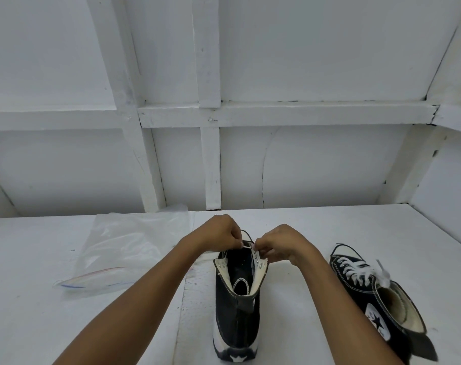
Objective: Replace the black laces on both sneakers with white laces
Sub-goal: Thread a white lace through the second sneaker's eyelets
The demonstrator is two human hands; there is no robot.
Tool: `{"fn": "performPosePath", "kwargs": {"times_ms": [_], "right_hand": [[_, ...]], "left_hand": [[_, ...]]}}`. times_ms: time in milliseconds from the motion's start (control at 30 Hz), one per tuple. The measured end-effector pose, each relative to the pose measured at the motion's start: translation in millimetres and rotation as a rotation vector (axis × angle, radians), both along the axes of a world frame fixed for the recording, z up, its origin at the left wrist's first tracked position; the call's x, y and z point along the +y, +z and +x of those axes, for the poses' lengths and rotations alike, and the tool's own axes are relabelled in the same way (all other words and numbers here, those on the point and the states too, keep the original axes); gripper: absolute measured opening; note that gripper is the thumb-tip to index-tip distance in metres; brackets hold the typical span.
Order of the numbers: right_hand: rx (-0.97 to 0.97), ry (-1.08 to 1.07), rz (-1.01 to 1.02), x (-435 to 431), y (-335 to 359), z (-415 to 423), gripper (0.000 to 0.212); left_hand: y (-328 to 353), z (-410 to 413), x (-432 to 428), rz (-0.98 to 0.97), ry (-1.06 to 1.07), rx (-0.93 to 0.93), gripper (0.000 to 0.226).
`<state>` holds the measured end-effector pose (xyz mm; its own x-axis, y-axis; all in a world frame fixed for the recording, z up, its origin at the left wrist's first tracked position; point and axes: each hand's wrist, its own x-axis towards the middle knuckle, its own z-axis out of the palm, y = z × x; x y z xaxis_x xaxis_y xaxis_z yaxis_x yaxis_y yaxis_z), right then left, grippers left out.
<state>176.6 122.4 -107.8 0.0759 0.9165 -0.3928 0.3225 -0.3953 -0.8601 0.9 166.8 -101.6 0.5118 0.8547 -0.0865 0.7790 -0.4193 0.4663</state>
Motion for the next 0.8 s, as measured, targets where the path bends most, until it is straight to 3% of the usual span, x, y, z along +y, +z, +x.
{"fn": "performPosePath", "kwargs": {"times_ms": [100, 267, 500, 800], "right_hand": [[0.018, 0.002, 0.013, -0.7, -0.7, 0.9, 0.015], [0.007, 0.019, 0.026, -2.1, -0.4, 2.2, 0.004], [0.002, 0.042, 0.023, -0.9, 2.3, -1.1, 0.005], [-0.026, -0.001, 0.051, -1.6, -11.0, -4.4, 0.015]], "left_hand": [[-3.6, 3.1, -0.4, 0.031, 0.014, 0.006, 0.012], [-6.1, 0.9, 0.1, 0.020, 0.017, -0.045, 0.012], [-10.0, 4.1, -0.5, 0.041, 0.013, -0.012, 0.014], [-17.2, 4.9, -0.3, 0.011, 0.034, -0.061, 0.018]]}}
